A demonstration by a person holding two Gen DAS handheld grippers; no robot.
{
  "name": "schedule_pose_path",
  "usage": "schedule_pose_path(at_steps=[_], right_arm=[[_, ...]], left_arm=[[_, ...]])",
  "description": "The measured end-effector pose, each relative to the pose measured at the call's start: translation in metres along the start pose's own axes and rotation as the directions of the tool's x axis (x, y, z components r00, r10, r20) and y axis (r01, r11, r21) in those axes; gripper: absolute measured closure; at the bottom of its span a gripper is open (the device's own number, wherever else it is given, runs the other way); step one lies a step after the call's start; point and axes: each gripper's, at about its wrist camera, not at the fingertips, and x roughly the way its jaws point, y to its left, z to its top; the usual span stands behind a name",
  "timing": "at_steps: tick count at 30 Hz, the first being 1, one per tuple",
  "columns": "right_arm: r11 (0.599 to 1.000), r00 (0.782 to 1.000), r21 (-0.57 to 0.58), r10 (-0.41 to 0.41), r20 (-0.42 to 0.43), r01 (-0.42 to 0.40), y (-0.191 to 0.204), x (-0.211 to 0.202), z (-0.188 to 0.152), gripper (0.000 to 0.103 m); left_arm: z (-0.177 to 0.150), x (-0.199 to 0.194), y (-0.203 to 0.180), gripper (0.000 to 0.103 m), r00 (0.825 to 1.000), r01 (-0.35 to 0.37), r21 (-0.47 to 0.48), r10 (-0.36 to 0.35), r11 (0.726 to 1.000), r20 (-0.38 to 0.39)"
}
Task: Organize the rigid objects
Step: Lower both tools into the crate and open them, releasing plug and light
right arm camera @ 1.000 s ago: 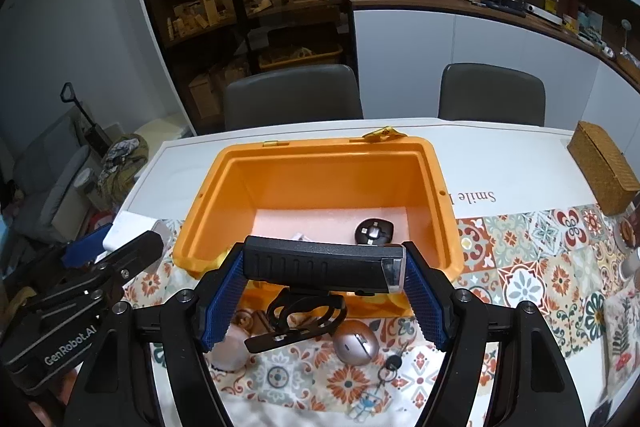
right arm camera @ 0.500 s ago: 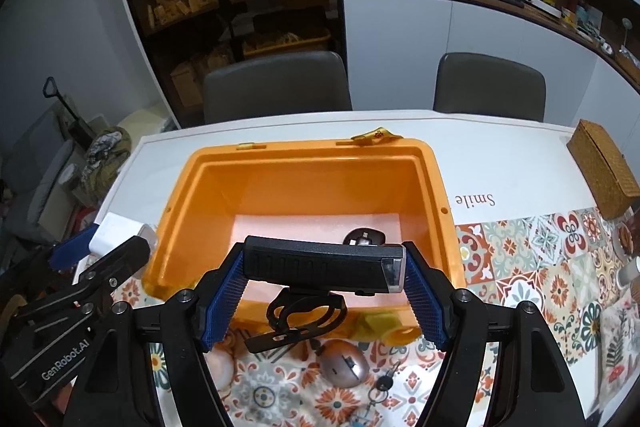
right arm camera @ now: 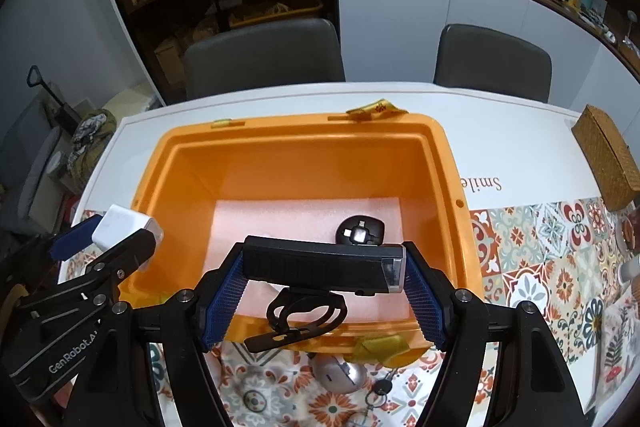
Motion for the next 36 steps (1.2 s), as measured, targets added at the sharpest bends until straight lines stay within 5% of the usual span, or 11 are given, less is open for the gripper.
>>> schedule_pose_path(at_steps=[12,16,21,36], right_arm=[[1.0,1.0,0.005,-0.016,-0.022,0.016,-0.005,0.01,0.0,0.029],[1.0,1.0,0.005,-0.012,-0.028,0.012,-0.005,0.012,0.001,0.029],[1.0,0.999,0.001,-0.009,-0.032,0.009,-0.004,0.013,0.001,0.029],[1.0,0.999,0.02,0.001,-0.034,0.0,-0.001,0.012,-0.002,0.021]], left_arm=[[-0.003,0.023,0.0,0.04,0.997,-0.002,-0.003,0.001,1.0,-0.071],[-0.002,0.019,-0.002,0.038,0.998,-0.017,0.009,0.018,1.0,-0.059],[-0.001,0.007,-0.002,0.021,0.996,-0.084,0.022,0.084,0.996,-0.031],[-0.008,-0.022,0.014,0.013,0.989,-0.148,-0.016,0.148,0.989,0.02]])
